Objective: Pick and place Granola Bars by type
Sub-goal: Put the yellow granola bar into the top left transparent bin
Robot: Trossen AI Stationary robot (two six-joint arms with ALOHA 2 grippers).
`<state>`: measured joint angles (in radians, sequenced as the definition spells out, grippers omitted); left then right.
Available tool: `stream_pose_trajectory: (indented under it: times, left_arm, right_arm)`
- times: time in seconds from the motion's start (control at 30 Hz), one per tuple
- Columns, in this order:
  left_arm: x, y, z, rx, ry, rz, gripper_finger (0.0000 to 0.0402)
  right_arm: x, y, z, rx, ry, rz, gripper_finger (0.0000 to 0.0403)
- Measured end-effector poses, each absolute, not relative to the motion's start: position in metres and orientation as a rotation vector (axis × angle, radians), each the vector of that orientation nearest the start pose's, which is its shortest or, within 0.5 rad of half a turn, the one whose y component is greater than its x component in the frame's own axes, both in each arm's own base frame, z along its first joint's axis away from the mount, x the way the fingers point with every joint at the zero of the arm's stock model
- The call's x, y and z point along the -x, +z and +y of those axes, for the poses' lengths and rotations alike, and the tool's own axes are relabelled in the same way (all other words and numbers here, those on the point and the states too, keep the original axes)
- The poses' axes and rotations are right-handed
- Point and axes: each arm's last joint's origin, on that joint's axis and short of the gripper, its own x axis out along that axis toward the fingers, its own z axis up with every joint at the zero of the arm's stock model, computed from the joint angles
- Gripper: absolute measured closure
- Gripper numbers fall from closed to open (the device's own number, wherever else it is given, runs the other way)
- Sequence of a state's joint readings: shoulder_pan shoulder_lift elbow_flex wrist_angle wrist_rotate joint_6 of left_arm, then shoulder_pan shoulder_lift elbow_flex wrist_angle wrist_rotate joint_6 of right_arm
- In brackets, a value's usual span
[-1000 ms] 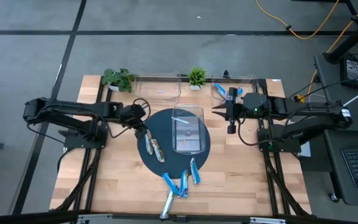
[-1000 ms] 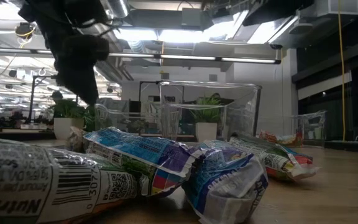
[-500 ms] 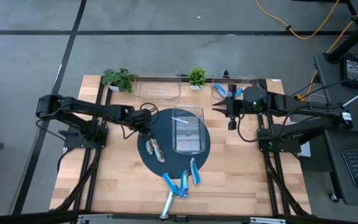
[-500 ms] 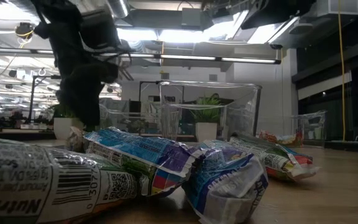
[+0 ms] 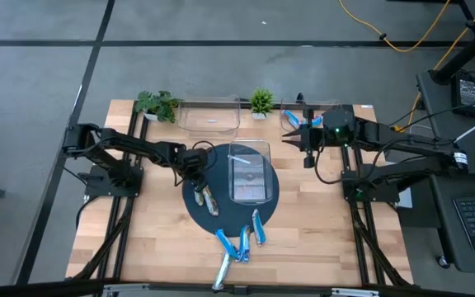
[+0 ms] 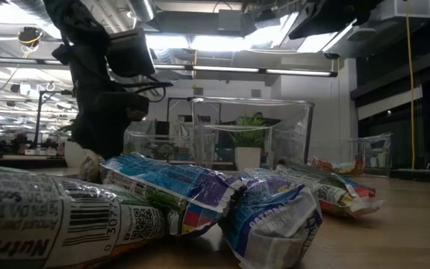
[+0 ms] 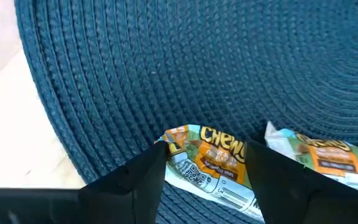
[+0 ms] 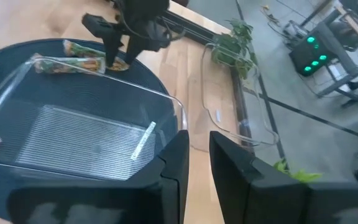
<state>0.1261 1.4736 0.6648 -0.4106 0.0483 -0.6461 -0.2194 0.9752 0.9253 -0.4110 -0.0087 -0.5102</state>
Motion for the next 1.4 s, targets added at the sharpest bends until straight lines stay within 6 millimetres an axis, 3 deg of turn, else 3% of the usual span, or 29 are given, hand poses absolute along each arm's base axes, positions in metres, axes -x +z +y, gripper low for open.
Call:
stream_pose_trajectory:
  times: [0.2, 0.53, 0.67, 1.07, 1.4]
  left_arm:
    - [-0.239, 0.138, 0.029, 0.681, 0.486, 1.161, 0.0229]
    - [-0.238, 0.14, 0.029, 0.747, 0.538, 1.139, 0.0361]
    - [-0.234, 0.147, 0.029, 0.761, 0.548, 1.115, 0.0393]
    - [-0.222, 0.223, 0.028, 0.679, 0.581, 0.95, 0.0396]
    - [-0.213, 0.242, 0.025, 0.659, 0.595, 0.844, 0.0396]
  right_arm:
    - [-0.2, 0.327, -0.05, 0.43, -0.075, 0.496, 0.0335]
    - [-0.198, 0.327, -0.056, 0.409, -0.059, 0.487, 0.0335]
    - [-0.198, 0.327, -0.057, 0.409, -0.062, 0.488, 0.0335]
    - [-0.198, 0.327, -0.057, 0.457, -0.052, 0.485, 0.0335]
    - [-0.198, 0.327, -0.057, 0.452, -0.053, 0.485, 0.0335]
